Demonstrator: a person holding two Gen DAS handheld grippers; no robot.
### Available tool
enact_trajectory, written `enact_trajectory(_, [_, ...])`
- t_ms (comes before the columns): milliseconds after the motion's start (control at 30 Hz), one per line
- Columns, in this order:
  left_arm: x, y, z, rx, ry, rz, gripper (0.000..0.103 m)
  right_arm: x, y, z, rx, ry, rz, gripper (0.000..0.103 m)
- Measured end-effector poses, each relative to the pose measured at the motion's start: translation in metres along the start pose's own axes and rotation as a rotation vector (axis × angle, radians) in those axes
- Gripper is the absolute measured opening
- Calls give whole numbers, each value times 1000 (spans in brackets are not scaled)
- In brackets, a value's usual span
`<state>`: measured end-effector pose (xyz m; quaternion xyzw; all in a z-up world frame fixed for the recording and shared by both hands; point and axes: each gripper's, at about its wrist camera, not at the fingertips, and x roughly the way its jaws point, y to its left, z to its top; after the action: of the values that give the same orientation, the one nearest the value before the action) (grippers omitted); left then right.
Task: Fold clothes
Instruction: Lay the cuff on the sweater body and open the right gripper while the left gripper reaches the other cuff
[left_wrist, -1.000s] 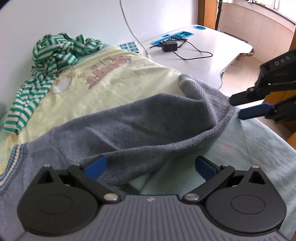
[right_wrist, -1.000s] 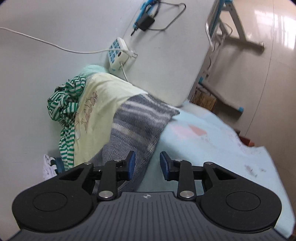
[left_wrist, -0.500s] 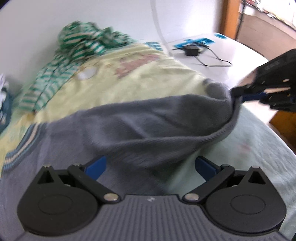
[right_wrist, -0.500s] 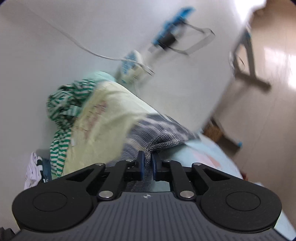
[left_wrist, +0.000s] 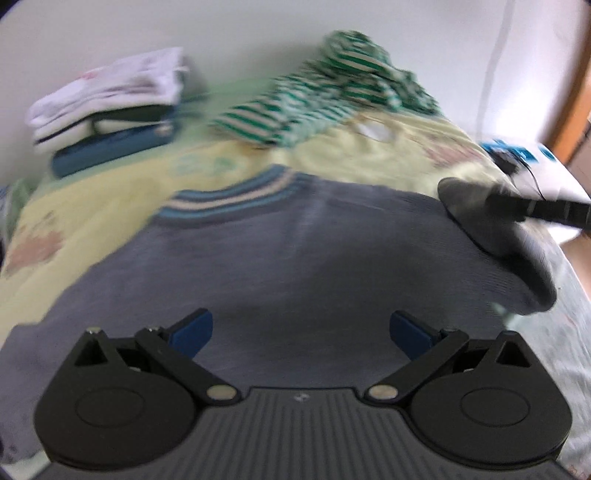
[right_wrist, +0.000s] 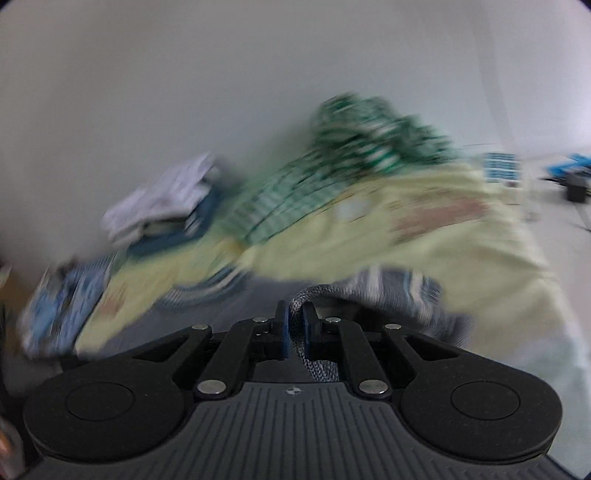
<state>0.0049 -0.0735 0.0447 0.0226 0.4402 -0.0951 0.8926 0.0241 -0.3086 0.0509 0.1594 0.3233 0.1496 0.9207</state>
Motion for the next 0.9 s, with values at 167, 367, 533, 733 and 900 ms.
enact_trajectory(167, [-8, 32, -7, -54, 9, -15, 102, 29, 50, -34, -172, 103, 37, 8])
enact_trajectory(367, [3, 27, -1, -10, 12, -82, 102, 30, 69, -67, -319, 197, 13, 11])
enact_trajectory(533, [16, -19, 11, 145, -7, -134, 102, 2, 63, -60, -275, 151, -51, 20])
enact_trajectory(733, [38, -66, 24, 255, -20, -142, 102, -26, 73, -82, -357, 150, -187, 25])
enact_trajectory(900, [60, -66, 25, 224, 14, -139, 100, -35, 75, -102, -327, 175, -214, 25])
